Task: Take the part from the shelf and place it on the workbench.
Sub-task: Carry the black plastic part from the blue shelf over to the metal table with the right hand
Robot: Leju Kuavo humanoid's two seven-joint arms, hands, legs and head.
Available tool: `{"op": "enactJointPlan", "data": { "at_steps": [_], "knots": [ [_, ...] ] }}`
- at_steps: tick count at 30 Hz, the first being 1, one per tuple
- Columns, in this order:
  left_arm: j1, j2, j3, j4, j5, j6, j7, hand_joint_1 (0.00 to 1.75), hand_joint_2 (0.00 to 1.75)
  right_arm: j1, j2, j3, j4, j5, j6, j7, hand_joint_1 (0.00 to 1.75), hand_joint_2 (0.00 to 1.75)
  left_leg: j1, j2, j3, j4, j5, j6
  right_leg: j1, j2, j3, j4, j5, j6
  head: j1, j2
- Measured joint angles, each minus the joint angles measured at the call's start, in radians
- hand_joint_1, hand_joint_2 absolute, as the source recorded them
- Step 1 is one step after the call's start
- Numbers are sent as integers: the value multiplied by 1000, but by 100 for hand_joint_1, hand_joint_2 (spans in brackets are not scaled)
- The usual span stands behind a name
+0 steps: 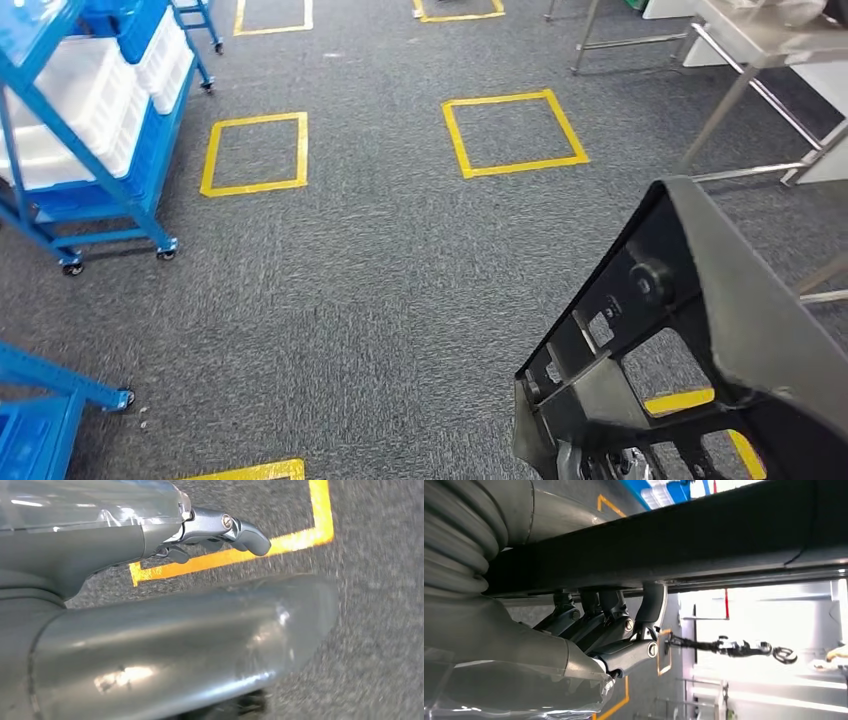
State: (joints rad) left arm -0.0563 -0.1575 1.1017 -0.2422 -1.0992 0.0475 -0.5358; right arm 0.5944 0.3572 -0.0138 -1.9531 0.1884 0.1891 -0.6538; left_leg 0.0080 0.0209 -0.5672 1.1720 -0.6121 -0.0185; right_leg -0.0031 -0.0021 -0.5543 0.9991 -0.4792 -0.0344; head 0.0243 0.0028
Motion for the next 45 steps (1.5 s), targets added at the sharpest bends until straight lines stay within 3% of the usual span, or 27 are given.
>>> {"op": "enactJointPlan", "data": {
  "at_steps": [2, 3, 5, 7, 9, 11, 13, 15, 17, 18, 20, 22, 24, 26, 27, 29, 31, 32, 33, 34, 35, 37, 39, 41, 42, 43, 45],
  "knots": [
    [4, 0, 0, 0, 0, -1, 0, 0, 0, 0, 0, 0, 0, 1, 0, 0, 175, 175, 3, -12, -53, 107, -34, -6, 0, 28, 0, 2, -1, -1, -1, 0],
    [5, -1, 0, 0, 0, -1, 0, 0, 0, 0, 0, 0, 0, 1, 0, 0, 175, 175, 5, -13, -60, 113, -21, -8, -1, 43, 1, 4, -1, -1, 0, 0],
    [5, -1, 0, 0, 0, -2, 0, 0, 0, 0, 1, 0, 0, 1, 0, 0, 175, 175, 10, -25, -24, 17, 52, -10, -3, 73, 2, 12, -5, 4, -1, 0],
    [4, -1, 0, 0, 0, -2, 0, 0, 0, -1, 1, 0, 0, 2, 0, 0, 175, 175, 15, -65, 24, -99, 101, -9, -4, 99, -2, 25, -11, 14, -1, 0],
    [3, -1, 0, 0, 0, -2, 0, 0, 0, -1, 1, 1, 0, 2, 0, 0, 175, 175, 13, -86, 39, -138, 101, -1, -6, 120, -12, 33, -12, 28, -2, 0],
    [0, -1, 0, 0, 0, -2, 0, 0, 0, 1, 1, 1, 0, 3, 0, 0, 175, 175, 11, -69, 41, -144, 105, 13, -10, 131, -19, 34, -10, 40, -2, 0],
    [-2, -2, 1, 0, 0, -2, 0, 0, 0, 2, 0, 1, 0, 4, 0, 0, 175, 175, 12, -47, 43, -152, 111, 27, -8, 88, -37, 67, -33, 48, 3, 0],
    [1, -2, 1, 0, 0, -2, 0, 0, 0, -1, 0, 1, 0, 5, 0, 0, 175, 175, 10, -21, 43, -156, 113, 36, -7, 28, -90, 176, -94, 54, 10, 0],
    [4, -2, 1, 0, 0, -2, 0, 0, 0, -1, 0, 1, 0, 5, 0, 0, 175, 175, 6, 9, 43, -156, 111, 39, -9, 10, -146, 288, -136, 58, 11, 0],
    [5, -2, 1, 0, 0, -2, 0, 0, 0, -1, 0, 1, 0, 6, 0, 0, 175, 175, 5, 23, 44, -156, 109, 39, -10, 8, -153, 301, -130, 58, 11, 0],
    [3, -3, 1, 0, -1, -2, 0, 0, 0, -1, 0, 1, 0, 7, 0, 0, 175, 175, 3, 47, 51, -156, 103, 37, -8, -4, -110, 219, -71, 52, 12, 0],
    [2, -4, 1, 0, -2, -3, 0, 0, 0, -2, 0, 1, 0, 10, 0, 0, 175, 175, 0, 67, 59, -156, 97, 32, 4, -54, -39, 86, -22, 37, 11, 0],
    [0, -5, 1, 0, -4, -4, -1, 0, 0, -4, 0, 2, -2, 14, 0, 1, 175, 175, -2, 85, 65, -158, 91, 23, 17, -84, -12, 29, -14, 25, 11, 0],
    [-2, -5, 1, 0, -5, -4, -2, 0, 0, -2, 0, 3, -4, 17, -1, 1, 175, 175, -4, 103, 73, -162, 87, 14, 16, -59, -13, 23, -11, 18, 12, 0],
    [-3, -5, 1, 0, -6, -5, -2, 0, 0, -1, 1, 3, -5, 19, -1, 1, 175, 175, -4, 96, 76, -158, 81, 9, 12, -47, -11, 17, -8, 14, 11, 0],
    [-4, -5, 1, 0, -10, -5, -3, 0, 0, -1, 1, 3, -8, 20, -2, 1, 175, 175, -1, 45, 52, -98, 41, 0, 4, -23, -5, 6, -1, 5, 8, 0],
    [-1, -5, 2, 0, -12, -5, -2, 0, 0, -2, 1, 4, -9, 21, -2, 2, 175, 175, 3, -4, -11, 37, -22, -7, 2, 3, -5, 5, 0, -1, 5, 0],
    [1, -6, 3, 0, -13, -5, -2, 0, 0, -2, 1, 4, -8, 21, -2, 2, 175, 175, 4, -11, -43, 98, -41, -9, 2, 18, -4, 6, -1, -2, 5, 0],
    [3, -6, 4, 0, -13, -5, -2, 0, 0, -2, 1, 4, -8, 22, -2, 2, 175, 175, 4, -13, -62, 129, -40, -11, 2, 33, -4, 7, -1, -2, 5, 0],
    [4, -6, 5, 0, -13, -5, -1, 0, 0, -1, 1, 4, -8, 22, -2, 2, 175, 175, 5, -14, -64, 120, -17, -13, 1, 50, -3, 9, -2, -1, 5, 0],
    [3, -6, 5, 0, -14, -5, -1, 0, 0, -1, 1, 4, -9, 23, -1, 2, 175, 175, 7, -18, -48, 74, 22, -13, 0, 65, -1, 12, -3, 1, 5, 0],
    [3, -5, 6, 0, -14, -5, -1, 0, 0, -2, 1, 4, -10, 24, -1, 2, 175, 175, 13, -64, 1, -61, 92, -11, -2, 93, -5, 25, -10, 10, 4, 0],
    [2, -5, 7, 0, -15, -5, -2, 0, 0, -2, 1, 4, -12, 26, 0, 2, 175, 175, 16, -109, 25, -130, 109, -5, -3, 117, -18, 36, -12, 23, 2, 0],
    [1, -5, 7, 0, -16, -5, -2, 0, 0, -1, 1, 3, -15, 29, 0, 2, 175, 175, 14, -101, 26, -136, 107, 6, -7, 141, -28, 37, -7, 36, 1, 0],
    [0, -6, 7, 0, -17, -5, -3, 0, 0, 1, 1, 3, -17, 30, 0, 2, 175, 175, 14, -88, 28, -141, 110, 13, -8, 140, -32, 39, -8, 41, 1, 0],
    [-1, -6, 8, 0, -18, -5, -3, 0, 0, 1, 1, 2, -18, 31, -1, 2, 175, 175, 15, -75, 30, -147, 113, 21, -7, 122, -40, 53, -17, 46, 4, 0],
    [-1, -7, 8, 0, -20, -5, -4, 0, 0, 0, 0, 2, -21, 32, -1, 2, 175, 175, 15, -45, 33, -155, 117, 32, -5, 58, -82, 138, -67, 54, 10, 0]
  ]
}}
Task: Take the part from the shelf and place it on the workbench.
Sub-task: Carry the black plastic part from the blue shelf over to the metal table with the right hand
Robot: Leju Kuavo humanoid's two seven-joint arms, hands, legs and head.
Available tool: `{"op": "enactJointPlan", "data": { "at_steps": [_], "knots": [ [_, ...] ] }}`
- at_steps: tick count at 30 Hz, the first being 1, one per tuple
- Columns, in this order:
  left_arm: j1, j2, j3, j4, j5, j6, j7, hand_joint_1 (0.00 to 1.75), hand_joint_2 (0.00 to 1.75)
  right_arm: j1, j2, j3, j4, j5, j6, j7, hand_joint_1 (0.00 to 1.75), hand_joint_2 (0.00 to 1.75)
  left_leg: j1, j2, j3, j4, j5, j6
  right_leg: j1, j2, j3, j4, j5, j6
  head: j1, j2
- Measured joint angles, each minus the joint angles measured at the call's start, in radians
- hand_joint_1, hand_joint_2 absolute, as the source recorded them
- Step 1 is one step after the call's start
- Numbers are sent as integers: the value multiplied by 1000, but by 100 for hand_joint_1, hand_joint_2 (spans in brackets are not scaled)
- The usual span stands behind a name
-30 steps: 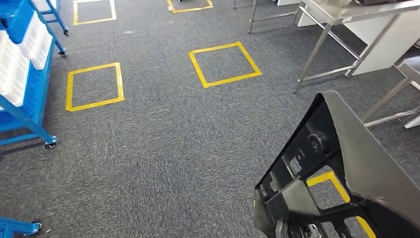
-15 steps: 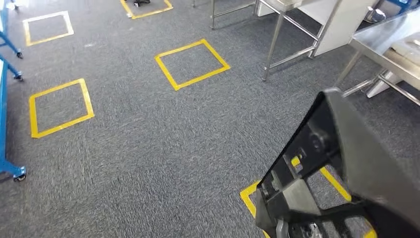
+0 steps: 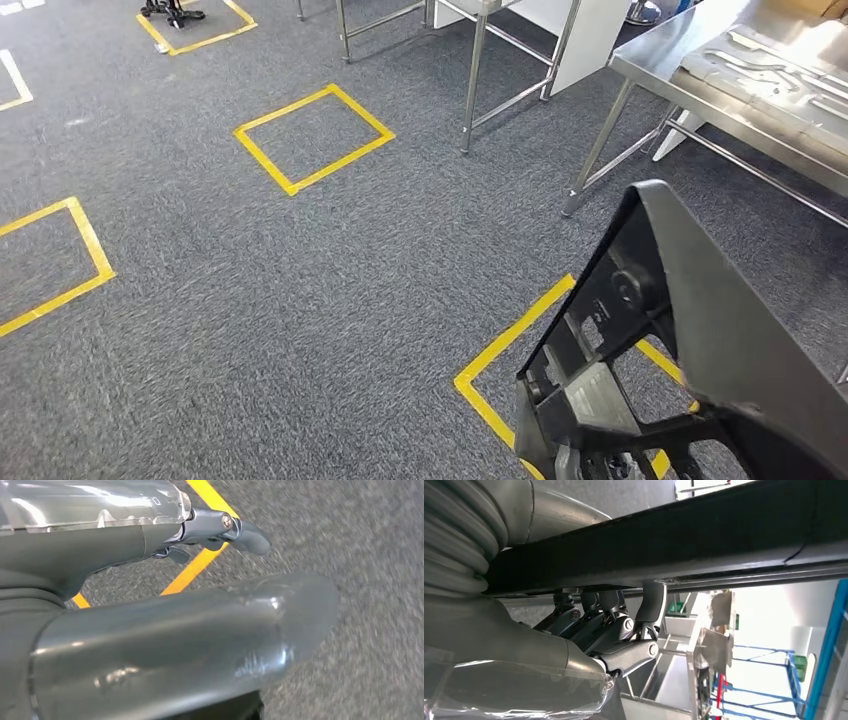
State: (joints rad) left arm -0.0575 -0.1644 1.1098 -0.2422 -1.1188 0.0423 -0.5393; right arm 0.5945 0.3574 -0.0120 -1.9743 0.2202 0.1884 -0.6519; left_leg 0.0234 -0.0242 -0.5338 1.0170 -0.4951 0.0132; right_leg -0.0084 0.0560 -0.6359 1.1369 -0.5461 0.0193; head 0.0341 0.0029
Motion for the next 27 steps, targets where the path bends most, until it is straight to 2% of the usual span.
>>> {"op": "enactJointPlan", "data": {
  "at_steps": [1, 2, 3, 4, 5, 6, 7, 8, 9, 10, 12, 14, 16, 17, 18, 19, 20, 21, 23, 24, 25, 27],
  "knots": [
    [1, 0, 1, 0, 0, 0, 0, 0, 0, -1, 0, 0, -1, 0, 0, 0, 175, 175, -2, 15, 0, -1, -1, 3, 0, -27, -33, 65, -32, 3, 3, 0],
    [3, 0, 2, 0, 0, 0, 0, 0, 0, -2, 0, 0, -1, 0, 0, 0, 175, 175, -3, 32, 1, -1, -2, 3, -2, -41, -64, 125, -55, 6, 3, 0],
    [3, 0, 3, 0, 0, 0, 0, 0, 0, -1, 0, 0, -1, 0, 0, 0, 175, 175, -4, 47, 2, -1, -4, 3, -3, -48, -83, 161, -61, 8, 3, 0],
    [4, 0, 4, 0, 0, 0, 0, 0, 0, -1, 0, 0, -1, 1, 0, 0, 175, 175, -4, 62, 4, 0, -6, 2, -5, -52, -82, 159, -48, 9, 3, 0],
    [3, 0, 5, 0, 0, 0, 0, 0, 0, 0, 0, -1, -1, 1, -1, 0, 175, 175, -4, 75, 7, 0, -9, 1, -5, -57, -60, 120, -19, 9, 3, 0],
    [2, 0, 6, 0, 0, 0, 0, 0, 0, 0, 0, -1, -1, 1, -1, 0, 175, 175, -4, 86, 12, -1, -12, -1, -5, -71, -22, 49, 17, 6, 3, 0],
    [1, -1, 6, 0, 0, 0, 0, 0, 0, -1, 0, -1, -2, 2, 0, 0, 175, 175, -6, 96, 17, -1, -15, -5, -1, -93, 16, -19, 41, 0, 3, 0],
    [0, -1, 6, 0, 0, 0, 0, 0, 0, -1, 0, 0, -3, 2, 0, 0, 175, 175, -8, 104, 21, -2, -19, -9, 4, -112, 45, -72, 57, -6, 3, 0],
    [-1, -1, 6, 0, -1, 0, 0, 0, 0, -1, 0, 0, -4, 2, 0, 0, 175, 175, -9, 112, 25, -2, -21, -14, 8, -126, 60, -102, 62, -12, 2, 0],
    [-1, -1, 6, 0, -1, 0, -1, 0, 0, -1, 0, 0, -4, 2, 0, 1, 175, 175, -10, 120, 29, -4, -23, -20, 12, -128, 61, -108, 58, -16, 2, 0],
    [-4, -1, 7, 0, -3, 0, -1, 0, 0, 1, 0, 0, -6, 3, 1, 1, 175, 175, -10, 130, 38, -6, -29, -31, 10, -105, 62, -116, 62, -24, 2, 0],
    [-5, -2, 8, 0, -5, 0, -1, 0, 0, 1, 1, 0, -6, 2, 0, 0, 175, 175, -8, 96, 29, 30, -57, -41, 2, -83, 69, -127, 67, -35, -1, 0],
    [-3, -2, 9, 0, -6, 0, -2, 0, 0, 0, 1, 1, -6, 2, 1, 1, 175, 175, -6, 48, -23, 143, -118, -43, 0, -63, 72, -130, 69, -43, -6, 0],
    [-2, -2, 9, 0, -6, 0, -2, 0, 0, 0, 1, 1, -6, 2, 1, 1, 175, 175, -6, 38, -57, 211, -146, -43, 1, -50, 73, -130, 69, -46, -7, 0],
    [0, -2, 10, 0, -7, 0, -2, 0, 0, 0, 1, 1, -6, 2, 1, 1, 175, 175, -6, 34, -83, 259, -157, -44, 2, -36, 73, -129, 69, -47, -7, 0],
    [1, -2, 11, 0, -8, 0, -2, 0, 0, 0, 1, 1, -6, 3, 1, 1, 175, 175, -6, 32, -96, 273, -147, -43, 2, -21, 74, -128, 68, -47, -7, 0],
    [2, -2, 11, 0, -10, 0, -2, 0, 0, 0, 1, 1, -6, 3, 2, 1, 175, 175, -6, 30, -90, 247, -116, -42, 2, -5, 75, -125, 67, -46, -7, 0],
    [2, -2, 12, 0, -11, 0, -2, 0, 0, 0, 1, 1, -6, 3, 2, 1, 175, 175, -5, 21, -69, 188, -73, -40, 2, 10, 76, -121, 65, -44, -7, 0],
    [1, -1, 13, 0, -12, 0, -2, 0, 0, -1, 1, 1, -6, 3, 2, 1, 175, 175, -2, -23, -23, 66, -17, -34, 3, 35, 73, -110, 59, -37, -8, 0],
    [1, -1, 14, 0, -12, 0, -2, 0, 0, -1, 1, 1, -6, 3, 2, 1, 175, 175, -1, -41, -12, 31, -8, -31, 2, 46, 69, -106, 58, -31, -8, 0],
    [1, -1, 14, 0, -12, 0, -2, 0, 0, 0, 1, 1, -6, 3, 2, 1, 175, 175, -2, -51, -8, 19, -11, -27, 2, 56, 65, -104, 58, -25, -9, 0],
    [-1, -1, 14, 0, -12, 0, -2, 0, 0, 1, 1, 2, -6, 3, 2, 1, 175, 175, -4, -34, -5, 13, -8, -16, -2, 71, 58, -104, 61, -12, -10, 0]
  ]
}}
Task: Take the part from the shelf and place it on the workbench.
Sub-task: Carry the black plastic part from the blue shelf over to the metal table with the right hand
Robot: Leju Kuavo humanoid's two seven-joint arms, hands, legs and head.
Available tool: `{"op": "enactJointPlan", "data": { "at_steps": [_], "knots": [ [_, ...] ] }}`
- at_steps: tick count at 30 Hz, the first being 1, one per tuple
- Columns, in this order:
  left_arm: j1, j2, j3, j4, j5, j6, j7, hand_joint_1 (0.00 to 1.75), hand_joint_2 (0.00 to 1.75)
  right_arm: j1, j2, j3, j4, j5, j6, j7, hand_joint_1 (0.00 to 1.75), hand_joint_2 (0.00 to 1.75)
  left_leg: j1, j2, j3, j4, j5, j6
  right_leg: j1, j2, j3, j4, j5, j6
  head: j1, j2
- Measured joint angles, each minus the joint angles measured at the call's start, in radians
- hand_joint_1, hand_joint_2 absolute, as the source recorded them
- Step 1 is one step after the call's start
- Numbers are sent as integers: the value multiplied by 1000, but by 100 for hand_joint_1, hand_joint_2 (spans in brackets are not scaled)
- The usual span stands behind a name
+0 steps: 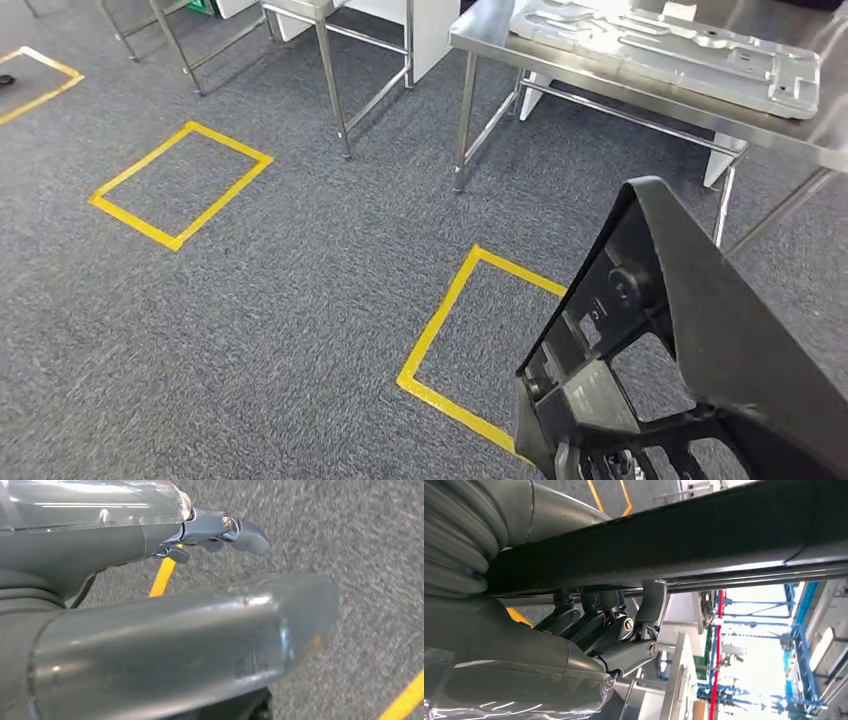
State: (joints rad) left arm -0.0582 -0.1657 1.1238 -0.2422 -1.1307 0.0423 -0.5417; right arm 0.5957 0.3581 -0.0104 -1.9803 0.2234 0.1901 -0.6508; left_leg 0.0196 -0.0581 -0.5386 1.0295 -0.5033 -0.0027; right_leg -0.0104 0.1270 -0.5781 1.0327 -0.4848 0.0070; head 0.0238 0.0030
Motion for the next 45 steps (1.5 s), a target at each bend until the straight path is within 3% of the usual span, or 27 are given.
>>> {"op": "enactJointPlan", "data": {
  "at_steps": [2, 4, 6, 7, 8, 9, 11, 13, 15, 17, 19, 21, 22, 23, 24, 25, 27, 30, 32, 34, 36, 37, 38, 39, 41, 43, 45],
  "knots": [
    [-2, -1, 0, 0, 0, 0, 0, 0, 0, 1, 0, 0, 0, 1, 0, 0, 175, 175, 3, 24, 5, -10, 7, 14, 1, -36, -15, 29, -19, 11, 6, 0],
    [0, -1, 0, 0, -1, -1, -1, 0, 0, -2, -1, 0, 0, 3, 0, 1, 175, 175, 3, 51, 8, -17, 9, 22, 2, -96, -65, 129, -75, 20, 14, 0],
    [3, -1, 0, 0, -3, -1, -1, 0, 0, -4, -1, 0, 0, 6, 0, 2, 175, 175, 1, 80, 8, -16, 6, 24, -2, -118, -124, 244, -122, 27, 17, 0],
    [3, -1, 0, 0, -3, -2, -1, 0, 0, -4, -1, 0, 0, 7, 0, 2, 175, 175, 0, 94, 9, -16, 4, 24, -4, -121, -136, 266, -120, 29, 17, 0],
    [3, -1, 0, 0, -4, -2, -2, 0, 0, -4, -1, 0, 0, 7, 0, 2, 175, 175, 0, 107, 12, -16, 2, 22, -5, -125, -127, 248, -99, 29, 17, 0],
    [2, -1, 0, 0, -6, -2, -2, 0, 0, -4, -1, 0, 0, 8, 0, 2, 175, 175, 0, 119, 16, -16, -1, 20, -5, -134, -97, 192, -65, 28, 17, 0],
    [0, -2, 0, 0, -9, -2, -2, 0, 0, -5, -1, 0, 0, 10, 0, 3, 175, 175, -2, 140, 26, -16, -9, 12, 0, -175, -24, 53, -9, 18, 17, 0],
    [-1, -2, 0, 0, -10, -2, -2, 0, 0, -7, -1, 1, 0, 11, 0, 3, 175, 175, -6, 155, 33, -18, -15, 2, 8, -196, 6, -8, 2, 6, 16, 0],
    [-5, -1, 0, 0, -10, -2, -3, 0, 0, -7, -1, 1, -1, 12, 0, 3, 175, 175, -7, 170, 42, -23, -18, -9, 10, -176, 5, -11, 3, -5, 15, 0],
    [-8, -1, 0, 0, -11, -2, -3, 0, 0, -6, 0, 2, -1, 13, 0, 3, 175, 175, -4, 143, 42, -3, -39, -20, 4, -154, 10, -21, 8, -17, 12, 0],
    [-7, -1, 0, 0, -11, -3, -3, 0, 0, -8, 0, 4, -2, 14, 0, 3, 175, 175, -1, 89, 1, 94, -96, -25, 0, -135, 14, -27, 12, -28, 8, 0],
    [-2, -1, 1, 0, -11, -4, -3, 0, 0, -10, 0, 7, -1, 17, -6, 7, 175, 175, -1, 69, -64, 225, -148, -26, 1, -112, 15, -26, 10, -33, 6, 0],
    [0, -1, 1, 0, -11, -4, -2, 0, 0, -10, 0, 8, -1, 22, -16, 12, 175, 175, -1, 67, -85, 259, -149, -26, 2, -101, 16, -25, 9, -34, 6, 0],
    [1, -1, 1, 0, -10, -4, -2, 0, 0, -9, 0, 9, 0, 29, -32, 17, 175, 175, -1, 67, -90, 255, -130, -26, 2, -91, 18, -23, 7, -35, 6, 0],
    [2, 0, 1, 0, -10, -4, -2, 0, 0, -9, 0, 10, 0, 37, -49, 24, 175, 175, -1, 66, -76, 211, -92, -24, 2, -83, 20, -20, 5, -34, 6, 0],
    [1, 0, 2, 0, -10, -4, -1, 0, 0, -9, 0, 12, 0, 45, -67, 29, 175, 175, -1, 64, -52, 143, -50, -22, 2, -75, 22, -16, 1, -31, 5, 0],
    [-1, 1, 3, 0, -10, -4, 0, 0, 0, -9, 0, 17, 0, 56, -88, 36, 175, 175, -3, 55, -12, 33, -4, -15, 4, -67, 21, -6, -7, -21, 4, 0],
    [-2, 2, 4, 0, -10, -5, 1, 0, 0, -8, 0, 22, 0, 60, -95, 39, 175, 175, -8, 50, -6, 5, 1, 2, 5, -63, 15, -3, -9, -4, 4, 0],
    [-2, 3, 4, 0, -9, -7, 1, 0, 0, -8, 0, 24, 0, 61, -96, 39, 175, 175, -5, 54, -3, -4, 6, 16, 3, -77, 9, 11, -20, 7, 6, 0],
    [-3, 3, 5, 0, -8, -11, -1, 0, 0, -9, 0, 26, 0, 64, -97, 39, 175, 175, -2, 60, -2, -10, 9, 26, 1, -104, -29, 92, -66, 17, 12, 0],
    [0, 3, 6, 0, -6, -16, -3, 0, 0, -10, -1, 28, 0, 71, -99, 39, 175, 175, -3, 67, -2, -10, 6, 29, -1, -117, -97, 221, -121, 25, 15, 0],
    [1, 3, 7, 0, -5, -18, -4, 0, 0, -10, -1, 29, 1, 74, -100, 39, 175, 175, -4, 70, -1, -10, 4, 29, -3, -119, -121, 262, -128, 26, 14, 0],
    [1, 3, 8, 0, -4, -19, -4, 0, 0, -10, -1, 30, 1, 75, -102, 39, 175, 175, -4, 73, 2, -10, 2, 28, -4, -121, -126, 266, -114, 27, 15, 0],
    [1, 3, 8, 0, -3, -19, -4, 0, 0, -10, -1, 31, 1, 76, -104, 39, 175, 175, -4, 74, 7, -10, -1, 26, -4, -123, -111, 231, -82, 25, 15, 0],
    [1, 3, 8, 0, -3, -20, -5, 0, 0, -10, -1, 34, 1, 78, -107, 39, 175, 175, -5, 76, 19, -11, -9, 21, -1, -131, -44, 95, -13, 15, 15, 0],
    [0, 3, 9, 0, -3, -21, -6, 0, 0, -12, -1, 36, 1, 79, -110, 39, 175, 175, -7, 77, 25, -12, -16, 12, 7, -138, -1, 7, 6, 3, 14, 0],
    [-1, 3, 10, 0, -3, -21, -6, 0, 0, -11, -1, 40, 1, 83, -113, 39, 175, 175, -9, 81, 29, -18, -20, 0, 11, -135, 5, -7, -3, -7, 14, 0]
  ]
}}
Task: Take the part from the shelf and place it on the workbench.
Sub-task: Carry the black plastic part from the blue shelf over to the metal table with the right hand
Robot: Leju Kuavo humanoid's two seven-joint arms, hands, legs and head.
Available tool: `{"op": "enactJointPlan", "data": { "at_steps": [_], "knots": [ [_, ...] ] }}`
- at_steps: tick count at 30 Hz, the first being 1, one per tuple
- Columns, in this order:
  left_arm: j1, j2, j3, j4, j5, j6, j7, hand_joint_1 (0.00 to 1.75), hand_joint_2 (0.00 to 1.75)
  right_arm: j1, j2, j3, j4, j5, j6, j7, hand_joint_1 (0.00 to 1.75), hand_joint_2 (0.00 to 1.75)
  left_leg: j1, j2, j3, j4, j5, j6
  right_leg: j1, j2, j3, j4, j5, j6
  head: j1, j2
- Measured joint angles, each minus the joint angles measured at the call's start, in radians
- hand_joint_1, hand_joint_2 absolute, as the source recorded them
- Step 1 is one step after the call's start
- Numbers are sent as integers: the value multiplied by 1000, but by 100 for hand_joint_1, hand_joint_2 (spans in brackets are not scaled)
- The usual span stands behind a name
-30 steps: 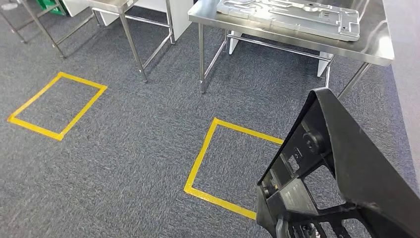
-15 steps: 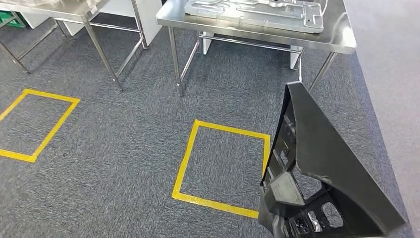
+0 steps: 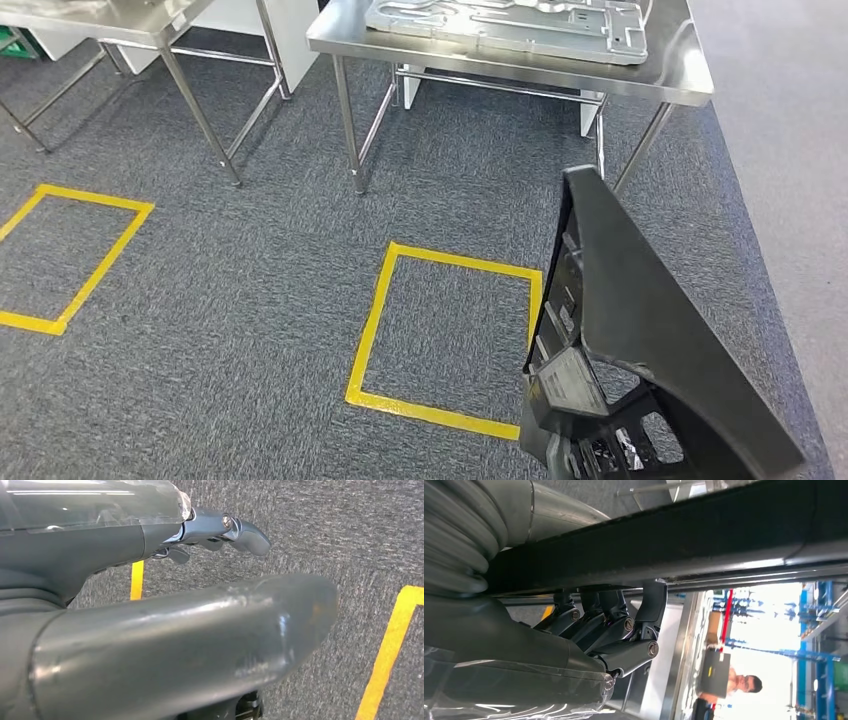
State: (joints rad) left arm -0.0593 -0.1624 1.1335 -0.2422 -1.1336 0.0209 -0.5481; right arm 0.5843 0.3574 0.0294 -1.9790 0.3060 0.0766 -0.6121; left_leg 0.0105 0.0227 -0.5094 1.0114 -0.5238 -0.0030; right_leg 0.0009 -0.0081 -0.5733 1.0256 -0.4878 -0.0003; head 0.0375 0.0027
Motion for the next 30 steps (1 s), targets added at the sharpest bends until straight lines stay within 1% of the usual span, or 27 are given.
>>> {"op": "enactJointPlan", "data": {
  "at_steps": [2, 3, 4, 6, 7, 8, 9, 10, 11, 12, 13, 15, 16, 17, 18, 19, 20, 21, 22, 23, 24, 25, 27, 28, 29, 30],
  "knots": [
    [-1, 1, 1, 0, 0, 0, -1, 0, 0, 1, 0, 3, 0, 4, -5, 0, 175, 175, 1, 1, 5, 6, -10, -10, -6, 6, 11, -11, 0, -11, -1, 0],
    [-2, 2, 2, 0, 0, -1, -1, 0, 0, 1, 0, 5, 0, 6, -7, 0, 175, 175, 1, -2, -4, 34, -25, -14, -10, 8, 19, -18, -1, -17, -4, 0],
    [-2, 2, 4, 0, 0, -1, -1, 0, 0, 1, 0, 6, 0, 7, -9, 0, 175, 175, 1, -6, -27, 84, -49, -17, -12, 8, 27, -21, -3, -23, -6, 0],
    [0, 2, 6, 0, 0, -2, -2, 0, 0, 0, 0, 9, 1, 7, -13, 0, 175, 175, 2, -13, -107, 226, -101, -20, -9, 10, 38, -22, -15, -32, -10, 0],
    [1, 2, 7, 0, 0, -2, -1, 0, 0, 1, 0, 10, 1, 7, -13, 0, 175, 175, 2, -13, -143, 279, -110, -21, -7, 12, 46, -22, -22, -34, -10, 0],
    [4, 2, 8, 0, 0, -2, -1, 0, 0, 1, 0, 10, 2, 7, -14, 0, 175, 175, 2, -13, -164, 298, -97, -22, -6, 15, 55, -22, -30, -34, -10, 0],
    [5, 3, 8, 0, 0, -2, -1, 0, 0, 1, 0, 10, 3, 7, -14, 0, 175, 175, 2, -13, -164, 275, -62, -21, -5, 19, 67, -22, -38, -33, -11, 0],
    [6, 3, 9, 0, 0, -2, -1, 0, 0, 1, 0, 10, 3, 7, -14, 0, 175, 175, 2, -14, -147, 216, -13, -18, -5, 22, 81, -22, -48, -31, -11, 0],
    [7, 4, 11, 0, 0, -3, -1, 0, 0, 1, 0, 11, 3, 8, -14, 0, 175, 175, 1, -14, -122, 151, 27, -13, -5, 25, 94, -22, -59, -28, -11, 0],
    [6, 4, 12, 0, 0, -3, -1, 0, 0, 0, 0, 11, 3, 8, -14, 0, 175, 175, -1, -15, -98, 92, 51, -8, -3, 27, 104, -21, -69, -23, -12, 0],
    [5, 4, 13, 0, 0, -4, 0, 0, 0, 0, 0, 12, 4, 8, -14, 0, 175, 175, -4, -16, -83, 55, 59, -2, -3, 28, 109, -21, -77, -18, -13, 0],
    [4, 5, 15, 0, 0, -6, 0, 0, 0, 0, 0, 15, 4, 11, -16, 0, 175, 175, -8, -17, -71, 31, 44, 9, -1, 29, 115, -22, -82, -6, -13, 0],
    [5, 5, 16, 0, 0, -8, 1, 0, 0, 0, 0, 17, 4, 12, -17, 0, 175, 175, -7, -19, -65, 26, 41, 15, -2, 28, 117, -18, -80, -1, -13, 0],
    [6, 5, 16, 0, -1, -10, 1, 0, 0, 0, 0, 18, 4, 14, -20, 0, 175, 175, -4, -20, -53, 18, 37, 21, -2, 27, 115, -1, -75, 4, -11, 0],
    [6, 5, 16, 0, -1, -11, 1, 0, 0, 0, -1, 18, 4, 15, -23, -1, 175, 175, -2, -20, -40, 10, 33, 26, -3, 24, 101, 31, -73, 9, -9, 0],
    [5, 5, 17, 0, -2, -13, 1, 0, 0, -2, -1, 19, 4, 16, -27, -2, 175, 175, 0, -20, -25, 3, 28, 30, -5, 21, 74, 79, -79, 15, -7, 0],
    [4, 5, 17, 0, -3, -14, 1, 0, 0, -2, -2, 19, 4, 19, -32, -2, 175, 175, 1, -20, -13, -2, 22, 33, -7, 19, 34, 136, -94, 20, -6, 0],
    [3, 5, 17, 0, -5, -14, 1, 0, 0, -3, -2, 20, 4, 22, -37, -3, 175, 175, 1, -20, -3, -4, 15, 34, -9, 17, -11, 191, -117, 24, -4, 0],
    [3, 5, 17, 0, -7, -15, 1, 0, 0, -3, -4, 22, 4, 25, -44, -3, 175, 175, 1, -20, 8, -4, 6, 33, -12, 17, -54, 233, -141, 27, -5, 0],
    [4, 5, 17, 0, -8, -15, 1, 0, 0, -3, -5, 25, 4, 29, -49, -3, 175, 175, 2, -21, 20, -5, -4, 32, -14, 15, -87, 251, -154, 28, -6, 0],
    [6, 5, 17, 0, -9, -16, 2, 0, 0, -3, -6, 28, 4, 31, -53, -3, 175, 175, 2, -21, 34, -5, -16, 31, -15, 14, -104, 239, -149, 29, -5, 0],
    [6, 4, 17, 0, -9, -16, 2, 0, 0, -3, -8, 30, 4, 32, -55, -2, 175, 175, 3, -20, 50, -5, -28, 29, -16, 11, -107, 201, -123, 29, -5, 0],
    [6, 3, 17, 0, -11, -18, 2, 0, 0, -4, -10, 34, 4, 29, -56, 0, 175, 175, 5, -19, 86, -6, -56, 22, -14, 4, -92, 98, -26, 25, -5, 0],
    [5, 3, 17, 0, -12, -18, 2, 0, 0, -5, -13, 37, 4, 25, -55, 1, 175, 175, 4, -17, 101, -7, -69, 16, -9, -2, -85, 64, 10, 19, -4, 0],
    [4, 3, 17, 0, -13, -18, 2, 0, 0, -6, -16, 42, 3, 20, -55, 3, 175, 175, 3, -15, 117, -12, -80, 9, -5, -5, -80, 48, 32, 12, -4, 0],
    [4, 3, 17, 0, -14, -18, 2, 0, 0, -6, -19, 47, 2, 14, -55, 4, 175, 175, 1, -12, 129, -10, -82, 0, -2, -3, -76, 47, 34, 3, -3, 0]
  ]
}}
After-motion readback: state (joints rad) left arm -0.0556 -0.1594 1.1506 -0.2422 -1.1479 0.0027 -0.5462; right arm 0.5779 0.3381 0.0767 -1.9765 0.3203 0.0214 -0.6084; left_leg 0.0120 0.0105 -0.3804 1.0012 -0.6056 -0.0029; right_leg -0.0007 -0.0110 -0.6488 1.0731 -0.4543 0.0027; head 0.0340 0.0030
